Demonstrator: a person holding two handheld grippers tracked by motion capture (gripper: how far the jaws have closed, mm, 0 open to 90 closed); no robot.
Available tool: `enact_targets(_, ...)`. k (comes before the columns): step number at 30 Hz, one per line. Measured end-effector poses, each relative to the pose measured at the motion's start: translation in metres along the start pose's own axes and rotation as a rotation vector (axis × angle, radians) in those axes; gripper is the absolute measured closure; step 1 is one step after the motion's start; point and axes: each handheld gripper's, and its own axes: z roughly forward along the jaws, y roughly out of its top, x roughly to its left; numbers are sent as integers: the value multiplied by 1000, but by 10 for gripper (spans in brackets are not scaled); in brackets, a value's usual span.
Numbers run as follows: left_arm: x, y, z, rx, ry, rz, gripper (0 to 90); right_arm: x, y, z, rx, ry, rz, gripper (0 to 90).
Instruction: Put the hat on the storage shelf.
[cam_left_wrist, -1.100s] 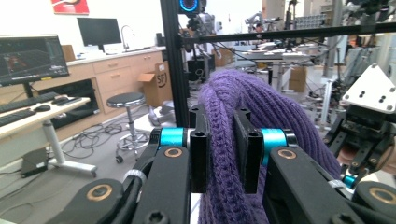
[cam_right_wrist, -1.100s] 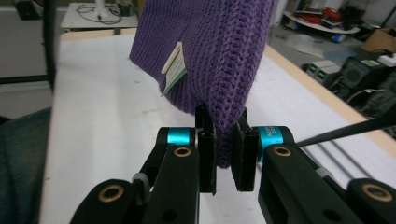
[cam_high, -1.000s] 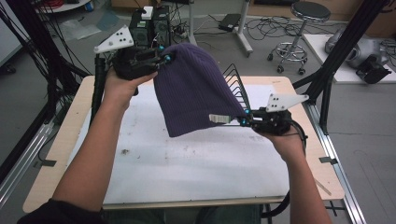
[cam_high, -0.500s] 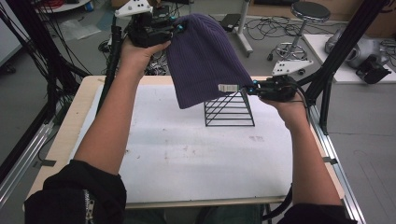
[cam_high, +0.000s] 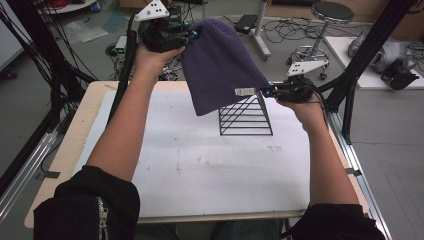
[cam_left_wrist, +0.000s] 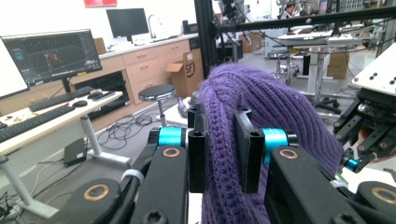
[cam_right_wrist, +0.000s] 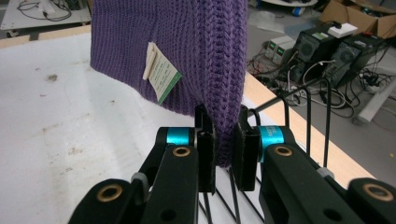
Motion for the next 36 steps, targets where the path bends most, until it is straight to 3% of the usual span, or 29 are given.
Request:
enact_targets(9, 0, -11, 15, 47, 19, 28, 778, -6, -8, 4, 40, -14, 7, 827)
enact_targets(16, -5, -24, 33, 63, 13, 16, 778, -11, -32, 0, 53, -59, 39, 827)
enact_targets(26, -25, -49, 72, 72, -63, -3, 777, -15, -72, -24, 63, -120, 125, 827)
enact_targets(28, -31, -53, 80, 74, -86, -4, 777, -15, -88, -31, 76, -140, 153, 827)
enact_targets(32, -43, -60, 95, 99, -135, 46, 774, -15, -107, -36, 85, -152, 190, 827)
enact_targets(33, -45, -62, 98, 105, -147, 54, 773, -13, -119, -37, 94, -157, 211, 827)
enact_targets(36, -51, -69, 107, 119, -176, 63, 768, -10, -135, -37, 110, -163, 236, 827)
